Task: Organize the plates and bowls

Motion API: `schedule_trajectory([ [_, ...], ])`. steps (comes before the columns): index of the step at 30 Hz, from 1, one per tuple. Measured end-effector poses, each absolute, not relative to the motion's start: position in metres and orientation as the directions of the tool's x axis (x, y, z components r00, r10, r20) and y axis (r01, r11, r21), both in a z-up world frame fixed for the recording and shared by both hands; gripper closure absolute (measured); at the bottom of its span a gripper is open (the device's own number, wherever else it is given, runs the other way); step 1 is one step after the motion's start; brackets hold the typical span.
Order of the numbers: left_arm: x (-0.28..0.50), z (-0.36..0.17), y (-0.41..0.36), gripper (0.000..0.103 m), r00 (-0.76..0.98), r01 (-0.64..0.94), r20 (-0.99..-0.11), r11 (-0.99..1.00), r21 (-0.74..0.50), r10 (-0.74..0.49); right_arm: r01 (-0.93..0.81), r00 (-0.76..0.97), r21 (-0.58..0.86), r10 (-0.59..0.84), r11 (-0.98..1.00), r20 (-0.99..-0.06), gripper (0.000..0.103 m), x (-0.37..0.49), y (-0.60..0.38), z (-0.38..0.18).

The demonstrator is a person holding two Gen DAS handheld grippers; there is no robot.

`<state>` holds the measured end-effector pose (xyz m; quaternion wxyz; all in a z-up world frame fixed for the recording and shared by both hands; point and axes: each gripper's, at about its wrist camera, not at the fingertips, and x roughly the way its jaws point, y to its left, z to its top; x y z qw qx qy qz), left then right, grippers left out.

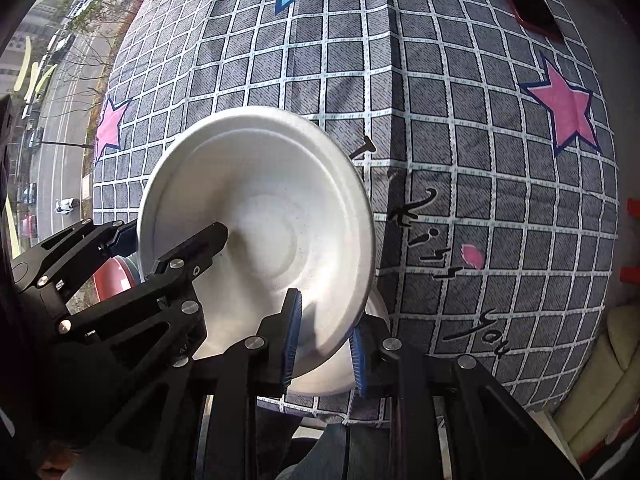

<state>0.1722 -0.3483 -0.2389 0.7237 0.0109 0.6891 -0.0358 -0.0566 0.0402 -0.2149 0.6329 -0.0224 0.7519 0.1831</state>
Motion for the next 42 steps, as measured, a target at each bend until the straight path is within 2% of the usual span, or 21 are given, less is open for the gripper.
schedule_trajectory([
  [3, 0.164, -0.248, -0.354, 0.065, 0.007, 0.103, -0.999, 0.994, -0.037, -0.038, -0.229, -0.210, 0.241, 0.194, 0.943, -0.958, 0.078, -0.073, 0.029, -0.220],
  [5, 0.158, -0.254, -0.358, 0.060, -0.019, 0.126, -0.999, 0.991, -0.034, -0.032, -0.213, -0.216, 0.236, 0.190, 0.948, -0.958, 0.078, -0.084, 0.023, -0.226],
  [8, 0.151, -0.255, -0.357, 0.033, -0.018, 0.156, -1.000, 0.988, 0.012, 0.015, -0.203, -0.210, 0.192, 0.149, 0.960, -0.966, 0.075, -0.093, 0.019, -0.235],
  [9, 0.149, -0.253, -0.354, 0.028, -0.004, 0.161, -0.999, 0.986, 0.034, 0.036, -0.193, -0.203, 0.166, 0.127, 0.967, -0.971, 0.057, -0.095, 0.017, -0.237],
  [10, 0.148, -0.251, -0.349, 0.025, 0.000, 0.165, -0.999, 0.985, 0.043, 0.044, -0.178, -0.190, 0.139, 0.105, 0.974, -0.976, 0.044, -0.097, 0.012, -0.236],
  [11, 0.147, -0.249, -0.343, 0.018, -0.005, 0.165, -0.999, 0.986, 0.031, 0.033, -0.162, -0.171, 0.119, 0.091, 0.980, -0.981, 0.019, -0.098, 0.004, -0.233],
  [12, 0.145, -0.247, -0.337, 0.017, -0.009, 0.160, -1.000, 0.987, 0.014, 0.015, -0.141, -0.154, 0.127, 0.105, 0.982, -0.983, 0.005, -0.100, -0.005, -0.230],
  [17, 0.138, -0.241, -0.319, 0.013, -0.029, 0.150, -0.999, 0.989, -0.020, -0.016, -0.027, -0.136, 0.178, 0.172, 0.984, -0.976, 0.001, -0.107, -0.039, -0.222],
  [18, 0.137, -0.241, -0.317, 0.004, -0.047, 0.149, -0.999, 0.988, -0.031, -0.024, -0.009, -0.127, 0.179, 0.176, 0.984, -0.976, 0.001, -0.109, -0.046, -0.219],
  [19, 0.137, -0.241, -0.315, 0.000, -0.057, 0.147, -0.998, 0.988, -0.041, -0.033, 0.004, -0.123, 0.177, 0.176, 0.984, -0.977, 0.001, -0.112, -0.049, -0.217],
  [26, 0.145, -0.230, -0.318, 0.000, -0.050, 0.193, -0.998, 0.981, 0.013, 0.023, -0.016, -0.167, 0.107, 0.103, 0.994, -0.981, 0.001, -0.127, -0.040, -0.222],
  [30, 0.149, -0.231, -0.331, 0.000, -0.056, 0.239, -0.995, 0.969, 0.063, 0.079, 0.031, -0.180, 0.104, 0.108, 0.994, -0.978, 0.001, -0.133, -0.049, -0.225],
  [37, 0.148, -0.230, -0.336, 0.000, -0.057, 0.255, -0.994, 0.964, 0.073, 0.090, 0.147, -0.213, 0.122, 0.152, 0.981, -0.965, 0.001, -0.147, -0.081, -0.225],
  [42, 0.149, -0.233, -0.332, 0.000, -0.062, 0.231, -0.995, 0.971, 0.063, 0.079, 0.157, -0.212, 0.117, 0.149, 0.981, -0.966, 0.001, -0.147, -0.087, -0.222],
])
